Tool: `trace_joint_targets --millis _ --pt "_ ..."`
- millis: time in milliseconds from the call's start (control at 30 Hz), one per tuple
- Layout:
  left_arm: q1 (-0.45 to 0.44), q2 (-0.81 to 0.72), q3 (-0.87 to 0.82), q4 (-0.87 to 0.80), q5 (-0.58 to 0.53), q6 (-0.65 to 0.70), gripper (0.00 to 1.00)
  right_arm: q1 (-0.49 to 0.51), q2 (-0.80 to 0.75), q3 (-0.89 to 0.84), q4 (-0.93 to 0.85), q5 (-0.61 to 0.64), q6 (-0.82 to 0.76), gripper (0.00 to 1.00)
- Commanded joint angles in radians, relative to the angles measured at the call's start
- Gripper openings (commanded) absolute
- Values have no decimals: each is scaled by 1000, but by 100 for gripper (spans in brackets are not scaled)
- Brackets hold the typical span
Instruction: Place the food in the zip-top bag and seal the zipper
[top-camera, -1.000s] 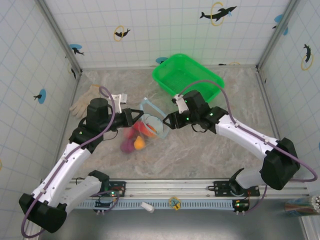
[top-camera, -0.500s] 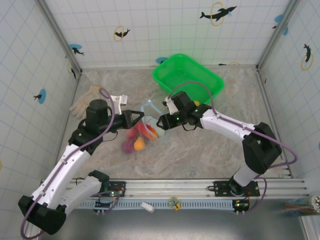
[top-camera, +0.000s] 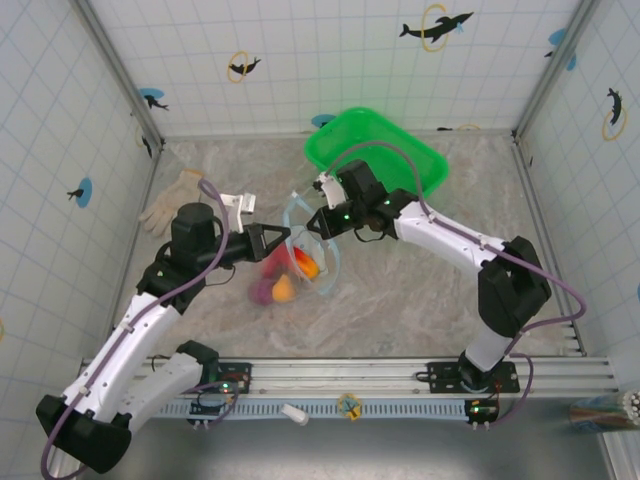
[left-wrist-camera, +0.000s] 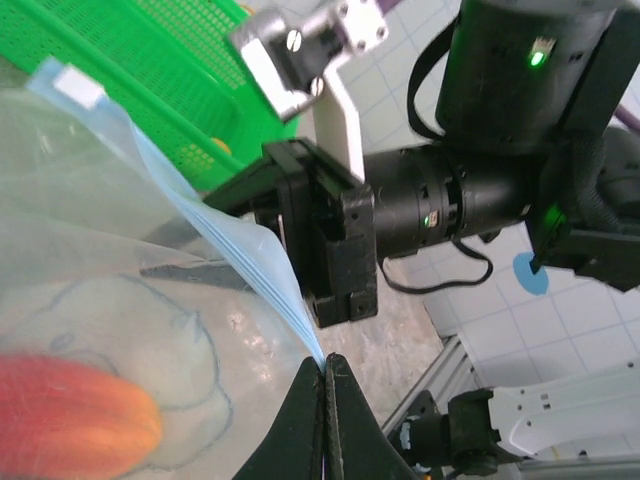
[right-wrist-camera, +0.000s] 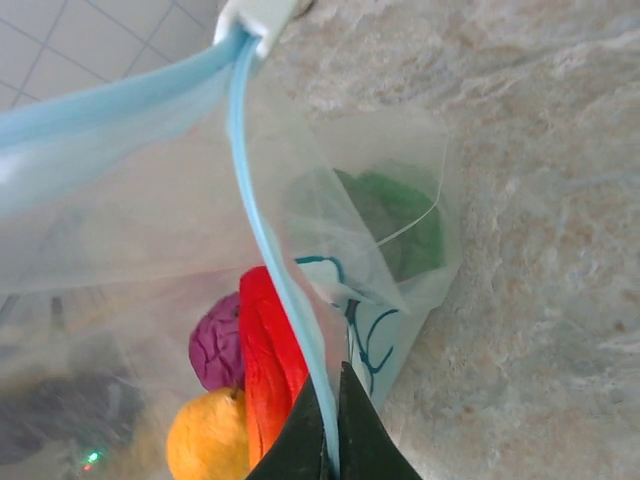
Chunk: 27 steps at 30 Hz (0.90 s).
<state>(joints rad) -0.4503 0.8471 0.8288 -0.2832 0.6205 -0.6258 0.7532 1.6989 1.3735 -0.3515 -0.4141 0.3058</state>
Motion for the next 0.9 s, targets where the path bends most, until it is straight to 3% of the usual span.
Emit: trace_joint_targets --millis 0,33,100,167,233,300,500,667,800,867 --pt "-10 -3 -1 59 44 -7 1 0 14 110 -63 63 -38 0" --pt "-11 -5 2 57 39 -3 4 -2 18 137 -84 69 -42 0" --pt "-11 -8 10 51 27 5 20 1 25 179 -125 81 -61 0" --pt "-11 -11 22 33 8 20 48 12 28 230 -177 114 -105 0" --pt "-11 -16 30 23 -6 29 62 22 24 266 -205 112 -166 0" --pt "-11 -22 46 18 -19 42 70 21 19 288 -206 108 -192 0" --pt "-11 -49 139 -2 -150 110 71 -5 33 401 -241 168 -284 0" --pt "-11 -45 224 -7 -269 155 70 -27 -42 314 -155 133 -467 0" --pt "-11 -46 230 18 -331 173 69 -47 -87 270 -121 61 -599 0" --pt "-11 -46 209 24 -383 193 68 -63 -105 249 -129 -70 -688 0"
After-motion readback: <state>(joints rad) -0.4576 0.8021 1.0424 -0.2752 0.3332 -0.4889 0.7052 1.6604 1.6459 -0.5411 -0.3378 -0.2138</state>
